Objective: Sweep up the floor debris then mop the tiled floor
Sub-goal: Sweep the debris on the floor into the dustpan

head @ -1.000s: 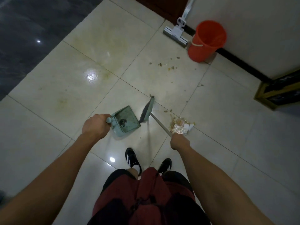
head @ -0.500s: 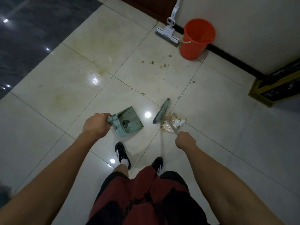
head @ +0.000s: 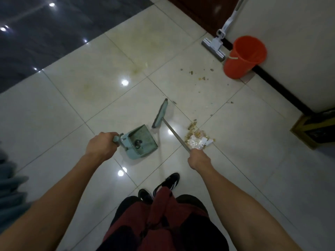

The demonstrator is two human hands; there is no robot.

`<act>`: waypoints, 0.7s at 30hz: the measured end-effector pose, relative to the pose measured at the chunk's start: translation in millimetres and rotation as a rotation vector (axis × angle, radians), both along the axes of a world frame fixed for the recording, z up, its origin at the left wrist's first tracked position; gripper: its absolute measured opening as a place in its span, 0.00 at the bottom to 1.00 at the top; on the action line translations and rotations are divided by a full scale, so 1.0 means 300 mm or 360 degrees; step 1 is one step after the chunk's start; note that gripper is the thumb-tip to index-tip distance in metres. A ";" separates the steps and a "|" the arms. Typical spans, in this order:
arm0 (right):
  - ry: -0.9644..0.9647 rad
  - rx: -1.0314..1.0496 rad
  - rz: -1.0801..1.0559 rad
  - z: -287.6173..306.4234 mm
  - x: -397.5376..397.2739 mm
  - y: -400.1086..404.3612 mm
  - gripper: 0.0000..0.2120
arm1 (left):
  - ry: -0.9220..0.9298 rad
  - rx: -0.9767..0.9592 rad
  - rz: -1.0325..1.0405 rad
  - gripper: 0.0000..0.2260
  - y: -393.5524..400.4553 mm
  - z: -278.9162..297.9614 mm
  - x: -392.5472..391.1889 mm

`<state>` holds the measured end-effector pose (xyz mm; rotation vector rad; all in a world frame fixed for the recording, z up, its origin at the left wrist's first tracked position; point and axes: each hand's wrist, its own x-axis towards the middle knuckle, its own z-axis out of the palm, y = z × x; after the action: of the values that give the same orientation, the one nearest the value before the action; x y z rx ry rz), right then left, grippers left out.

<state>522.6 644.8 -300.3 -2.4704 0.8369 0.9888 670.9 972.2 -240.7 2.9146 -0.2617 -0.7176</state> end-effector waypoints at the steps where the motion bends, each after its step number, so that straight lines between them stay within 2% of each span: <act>1: 0.0003 0.0004 0.0046 -0.003 0.002 0.029 0.14 | 0.0003 0.0006 0.0021 0.05 0.039 0.000 -0.023; 7: 0.0004 -0.0025 0.0373 -0.007 -0.023 0.202 0.18 | 0.0010 0.0057 0.0159 0.05 0.222 -0.007 -0.174; 12: 0.0001 -0.0017 0.0494 -0.026 -0.058 0.342 0.18 | 0.0014 0.0082 0.0245 0.06 0.332 -0.006 -0.260; 21: 0.0082 -0.0117 0.0591 -0.052 -0.077 0.317 0.13 | 0.0047 0.0049 0.0264 0.05 0.273 -0.003 -0.323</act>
<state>499.4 739.8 -315.9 -2.7353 0.4409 1.1638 574.1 1054.0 -241.8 2.9074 -0.0050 -0.7434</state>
